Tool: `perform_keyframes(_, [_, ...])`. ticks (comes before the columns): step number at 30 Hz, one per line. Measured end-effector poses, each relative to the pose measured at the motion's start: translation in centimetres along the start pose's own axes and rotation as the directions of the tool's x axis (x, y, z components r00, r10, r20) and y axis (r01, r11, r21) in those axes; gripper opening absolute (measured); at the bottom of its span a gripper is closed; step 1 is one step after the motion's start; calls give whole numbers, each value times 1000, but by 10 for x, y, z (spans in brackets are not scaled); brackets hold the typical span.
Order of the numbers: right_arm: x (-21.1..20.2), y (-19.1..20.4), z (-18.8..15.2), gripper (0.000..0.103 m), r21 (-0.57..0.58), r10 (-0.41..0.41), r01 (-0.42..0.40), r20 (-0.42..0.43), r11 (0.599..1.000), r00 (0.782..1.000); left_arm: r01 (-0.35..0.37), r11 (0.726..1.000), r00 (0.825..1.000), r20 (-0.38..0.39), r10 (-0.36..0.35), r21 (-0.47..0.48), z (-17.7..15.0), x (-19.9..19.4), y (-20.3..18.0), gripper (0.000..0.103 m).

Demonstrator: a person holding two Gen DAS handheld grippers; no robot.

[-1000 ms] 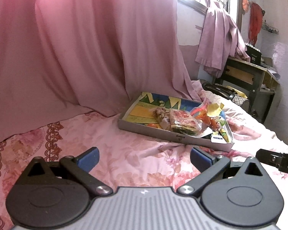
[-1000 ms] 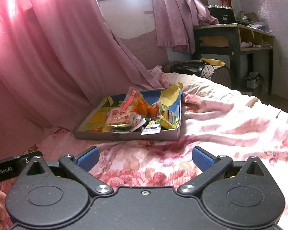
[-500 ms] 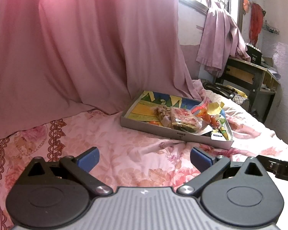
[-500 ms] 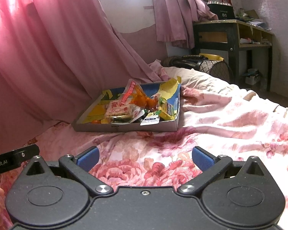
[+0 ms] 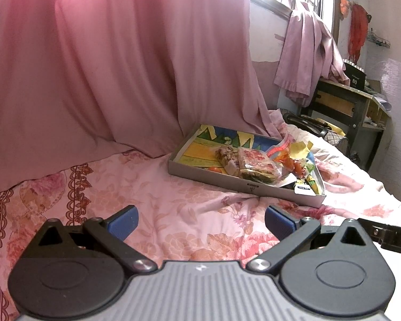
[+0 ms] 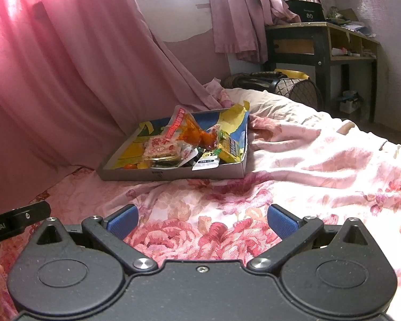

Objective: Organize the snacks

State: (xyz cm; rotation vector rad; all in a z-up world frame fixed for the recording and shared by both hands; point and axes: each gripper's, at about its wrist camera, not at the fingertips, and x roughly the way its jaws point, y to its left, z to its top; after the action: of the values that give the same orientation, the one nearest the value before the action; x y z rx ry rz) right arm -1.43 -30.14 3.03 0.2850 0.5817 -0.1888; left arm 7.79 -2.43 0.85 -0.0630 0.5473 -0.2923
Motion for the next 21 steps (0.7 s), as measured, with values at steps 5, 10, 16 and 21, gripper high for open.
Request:
perform_keyframes(5, [2, -2, -1, 102, 4, -4, 4, -4, 1000, 1000, 0, 1000, 1000, -2, 0, 0, -2, -1, 0, 103])
perform_keyframes(10, [2, -2, -2, 102, 5, -5, 5, -5, 1000, 1000, -1, 1000, 1000, -2, 1, -1, 0, 0, 0, 103])
perform_keyframes(16, [2, -2, -2, 102, 5, -5, 5, -6, 1000, 1000, 0, 1000, 1000, -2, 0, -1, -1, 0, 0, 103])
perform_keyframes(21, [2, -2, -2, 102, 5, -5, 5, -6, 1000, 1000, 0, 1000, 1000, -3, 0, 0, 0, 0, 0, 103])
